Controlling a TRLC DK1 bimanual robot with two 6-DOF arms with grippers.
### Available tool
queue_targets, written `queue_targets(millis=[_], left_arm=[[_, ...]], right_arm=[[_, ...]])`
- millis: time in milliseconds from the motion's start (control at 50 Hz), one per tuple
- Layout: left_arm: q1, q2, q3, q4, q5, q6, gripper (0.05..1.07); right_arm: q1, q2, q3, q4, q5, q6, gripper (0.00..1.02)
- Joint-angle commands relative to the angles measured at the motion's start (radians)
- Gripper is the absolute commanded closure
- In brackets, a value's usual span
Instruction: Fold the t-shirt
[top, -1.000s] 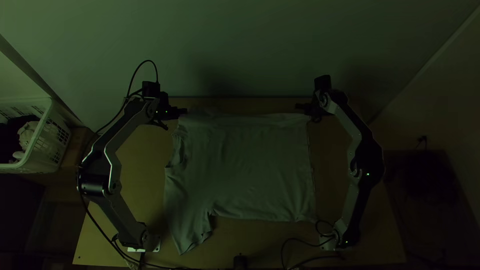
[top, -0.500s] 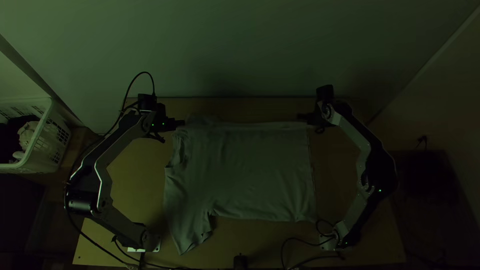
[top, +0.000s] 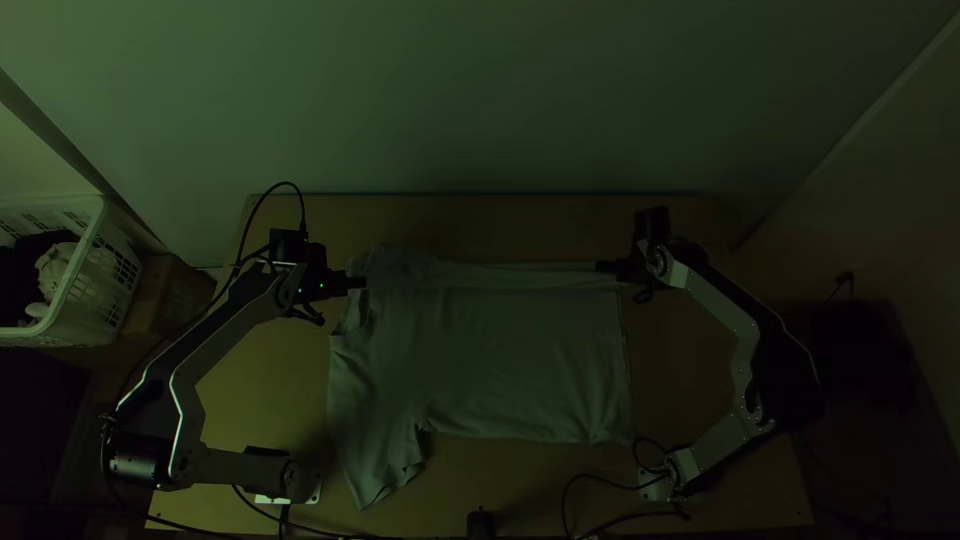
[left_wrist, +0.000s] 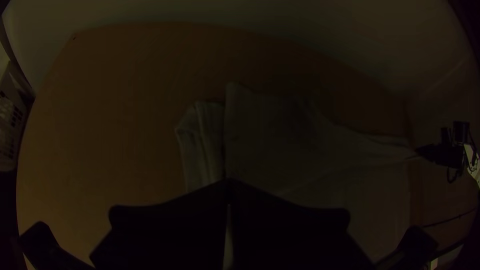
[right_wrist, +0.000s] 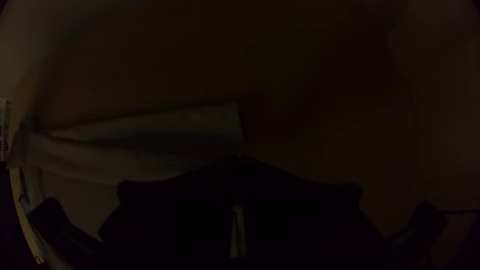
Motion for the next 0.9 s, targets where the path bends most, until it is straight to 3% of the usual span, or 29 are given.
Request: queue_targets(millis=[0,120,160,200,240,260,280,340,400,600,880], left_arm=[[-0.003,-0.043,-0.074,0.014,0.006,-0.019,1.05],[-0.001,-0.050,-0.121,0.014,0.006,-0.031,1.04],[-0.001,-0.052,-0.131,0.014,0.006,-0.031,0.95],[-0.001,-0.057,-0.139,0.011,0.009,-0.029,0.71],[-0.001,-0.064,-0.147,0.009,0.026,-0.031,0.37],[0.002,-0.067,-0.148,0.009,0.034,-0.031,0.19],[0.003,-0.072,-0.148,0.006,0.037,-0.034,0.08],[0.020,-0.087,-0.148,-0.003,0.091,-0.056,0.09],[0.045,-0.113,-0.147,-0.008,0.146,-0.068,0.09],[0.065,-0.241,-0.151,-0.022,0.161,-0.051,0.09],[0.055,-0.416,-0.150,-0.180,0.160,0.015,0.09]], right_arm=[[0.012,-0.050,-0.060,0.020,0.011,0.002,1.00],[0.018,-0.075,-0.115,0.060,0.019,0.002,1.00],[0.018,-0.081,-0.124,0.060,0.019,0.002,0.97],[0.018,-0.090,-0.134,0.060,0.019,0.003,0.86],[0.018,-0.104,-0.147,0.060,0.019,0.005,0.73],[0.018,-0.110,-0.155,0.058,0.019,0.005,0.63],[0.018,-0.123,-0.163,0.057,0.019,0.013,0.50],[0.015,-0.161,-0.187,0.051,0.027,0.039,0.20],[0.009,-0.198,-0.210,0.043,0.027,0.051,0.08],[0.009,-0.362,-0.263,-0.040,0.025,0.051,0.04],[0.018,-0.546,-0.227,-0.339,0.027,0.077,0.04]])
